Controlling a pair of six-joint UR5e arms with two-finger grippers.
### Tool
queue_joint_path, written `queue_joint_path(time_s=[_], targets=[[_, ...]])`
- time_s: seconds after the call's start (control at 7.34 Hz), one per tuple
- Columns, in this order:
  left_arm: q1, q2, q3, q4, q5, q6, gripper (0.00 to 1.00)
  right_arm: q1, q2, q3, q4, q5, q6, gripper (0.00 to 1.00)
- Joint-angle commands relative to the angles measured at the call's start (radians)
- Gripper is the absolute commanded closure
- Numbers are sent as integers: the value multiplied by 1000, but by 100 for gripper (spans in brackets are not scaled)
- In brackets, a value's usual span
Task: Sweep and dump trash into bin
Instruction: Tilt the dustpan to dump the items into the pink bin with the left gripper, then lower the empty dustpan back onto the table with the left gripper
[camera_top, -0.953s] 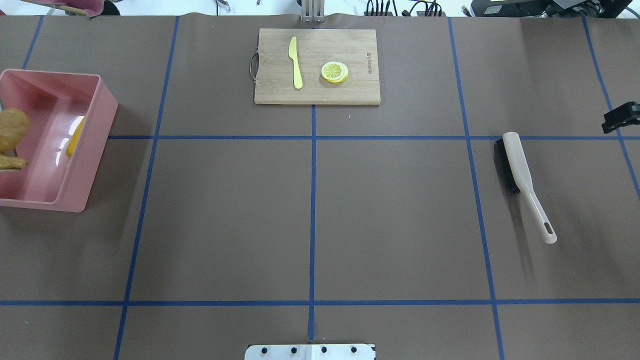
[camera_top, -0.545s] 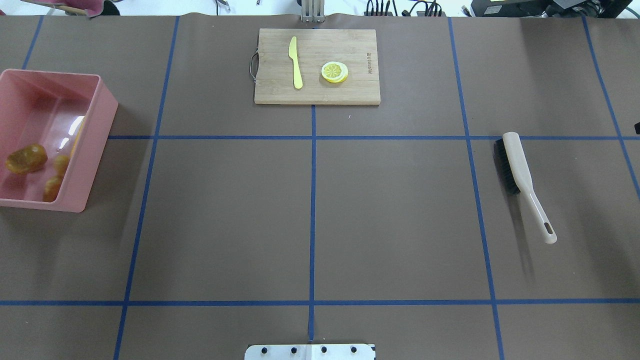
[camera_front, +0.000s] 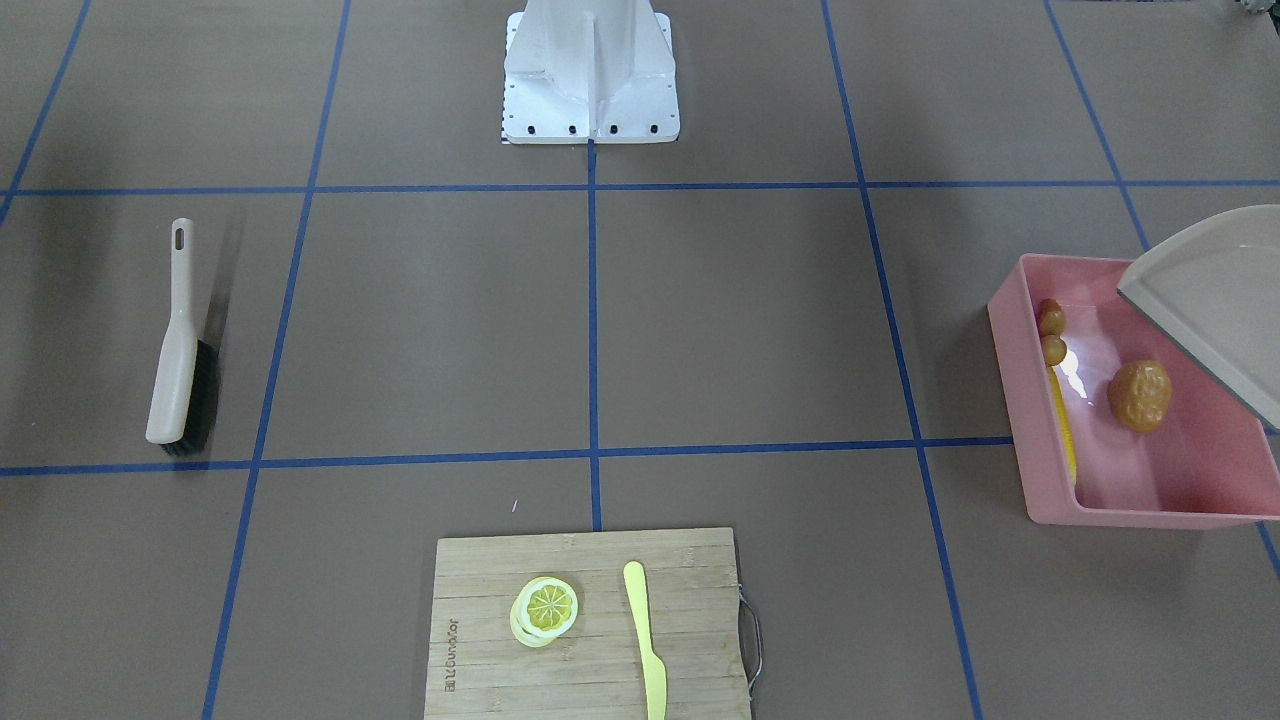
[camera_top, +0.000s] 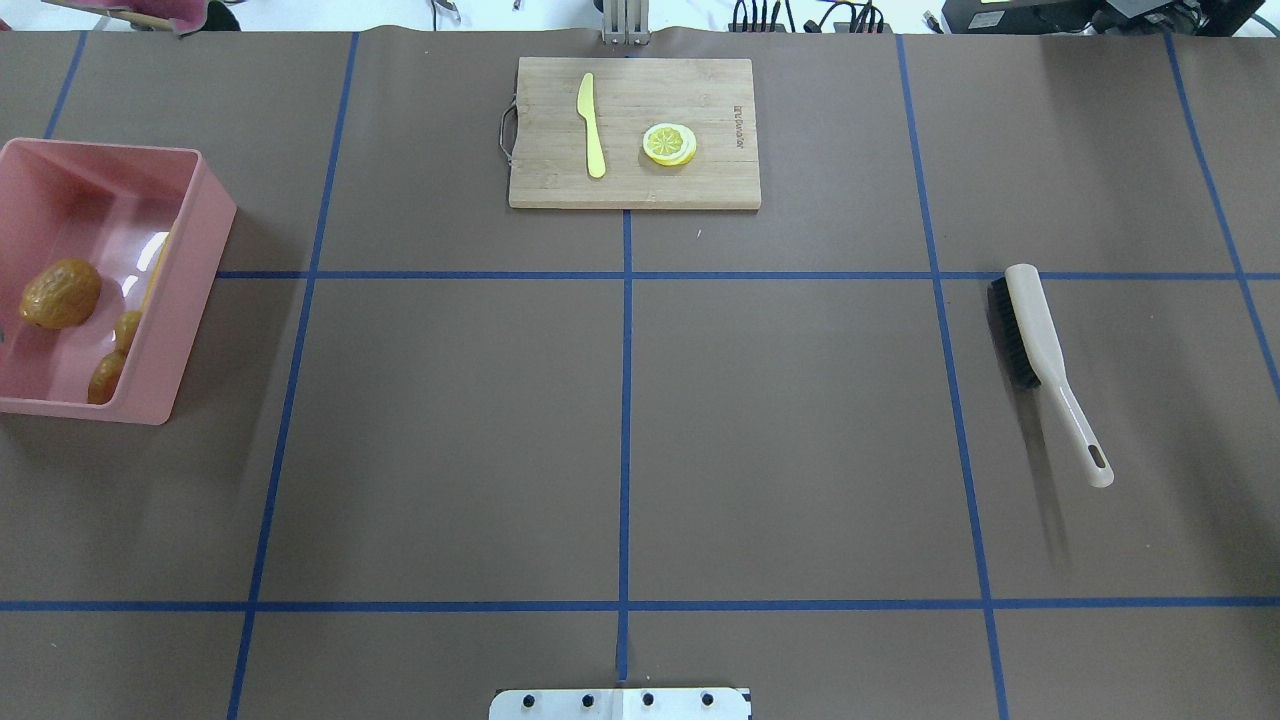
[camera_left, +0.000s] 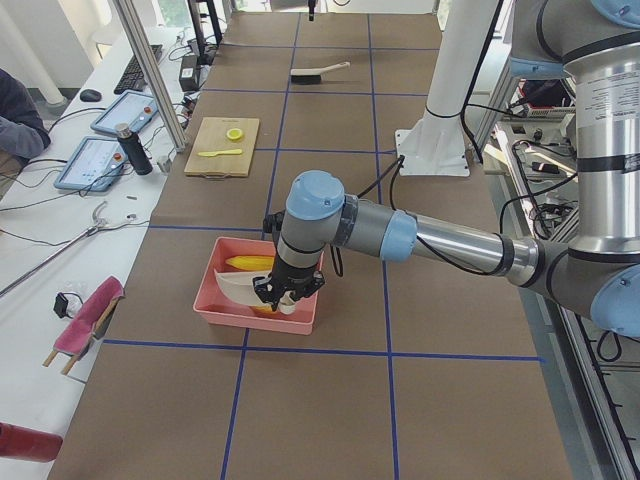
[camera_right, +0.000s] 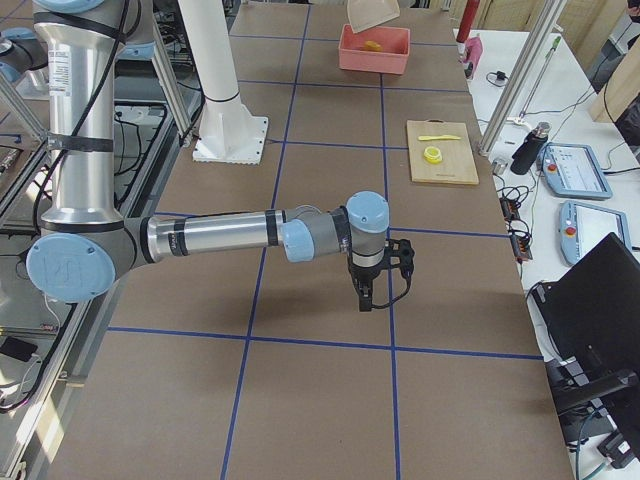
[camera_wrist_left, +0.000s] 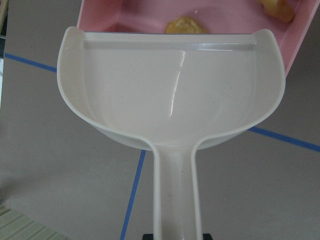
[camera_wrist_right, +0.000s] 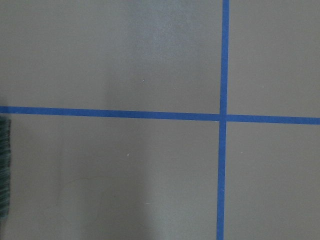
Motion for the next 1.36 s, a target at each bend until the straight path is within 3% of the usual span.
queue_joint_path(time_s=[0.0,0.14,0.68,0.82,1.23], targets=[[-4,-50,15,-2,-186,-100,100,8,0,-22,-17,10,-2,0],[10,-88,26,-2,-230,-105,100,52,8,-13,-92,24,-16,0],[443,-263,107,-24,-225,-181,100,126,-35,3,-108,12,-116,0],[529,-323,149,-85,-197,-255,100,129,-44,7,-106,10,-119,0],[801,-359,155,-461,-1,-583,100,138,-35,32,-150,10,-131,0]])
